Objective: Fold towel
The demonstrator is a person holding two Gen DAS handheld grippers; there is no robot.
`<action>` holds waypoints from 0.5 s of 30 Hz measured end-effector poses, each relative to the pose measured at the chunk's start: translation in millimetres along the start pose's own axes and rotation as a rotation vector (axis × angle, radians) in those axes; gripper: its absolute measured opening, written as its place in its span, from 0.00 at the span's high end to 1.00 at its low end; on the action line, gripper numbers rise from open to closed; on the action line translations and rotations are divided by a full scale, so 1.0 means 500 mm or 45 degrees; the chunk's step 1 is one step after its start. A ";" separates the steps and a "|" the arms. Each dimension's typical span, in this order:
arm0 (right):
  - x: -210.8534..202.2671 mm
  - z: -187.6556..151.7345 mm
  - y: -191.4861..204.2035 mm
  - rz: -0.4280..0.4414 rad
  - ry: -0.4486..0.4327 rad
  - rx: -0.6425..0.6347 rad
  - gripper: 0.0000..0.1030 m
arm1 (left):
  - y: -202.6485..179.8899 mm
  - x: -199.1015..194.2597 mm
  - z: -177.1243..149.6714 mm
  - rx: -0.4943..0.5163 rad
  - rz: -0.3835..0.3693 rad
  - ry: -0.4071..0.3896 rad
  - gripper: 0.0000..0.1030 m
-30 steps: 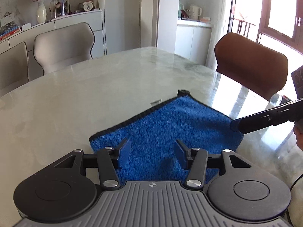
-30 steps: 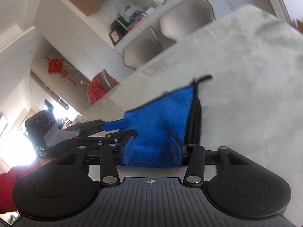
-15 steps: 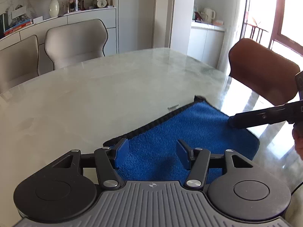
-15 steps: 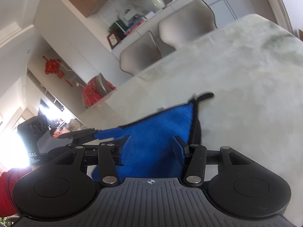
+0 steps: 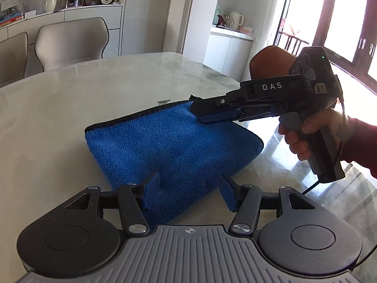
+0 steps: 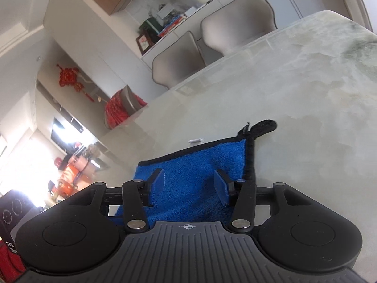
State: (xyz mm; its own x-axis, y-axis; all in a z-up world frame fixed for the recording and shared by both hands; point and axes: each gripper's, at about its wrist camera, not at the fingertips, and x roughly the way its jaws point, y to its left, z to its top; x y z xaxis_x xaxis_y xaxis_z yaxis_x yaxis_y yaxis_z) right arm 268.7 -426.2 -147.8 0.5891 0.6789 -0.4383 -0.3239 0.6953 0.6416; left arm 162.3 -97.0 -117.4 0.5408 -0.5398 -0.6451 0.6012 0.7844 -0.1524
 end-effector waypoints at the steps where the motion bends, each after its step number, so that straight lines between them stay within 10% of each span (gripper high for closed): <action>1: -0.003 0.001 0.004 -0.003 0.003 0.002 0.51 | -0.002 -0.008 0.006 0.000 0.003 -0.005 0.43; 7: -0.039 -0.020 0.052 0.178 -0.030 0.023 0.47 | -0.008 -0.048 0.015 -0.045 -0.088 -0.082 0.41; 15: -0.048 -0.064 0.011 0.068 0.010 0.085 0.51 | 0.008 -0.028 -0.024 -0.082 -0.023 0.024 0.42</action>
State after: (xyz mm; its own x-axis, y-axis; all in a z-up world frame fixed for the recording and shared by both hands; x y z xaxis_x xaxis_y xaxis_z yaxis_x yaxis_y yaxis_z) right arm 229.2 -431.1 -153.7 0.5663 0.7166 -0.4072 -0.3041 0.6409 0.7048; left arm 149.9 -82.4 -117.9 0.5184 -0.5489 -0.6557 0.5713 0.7929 -0.2120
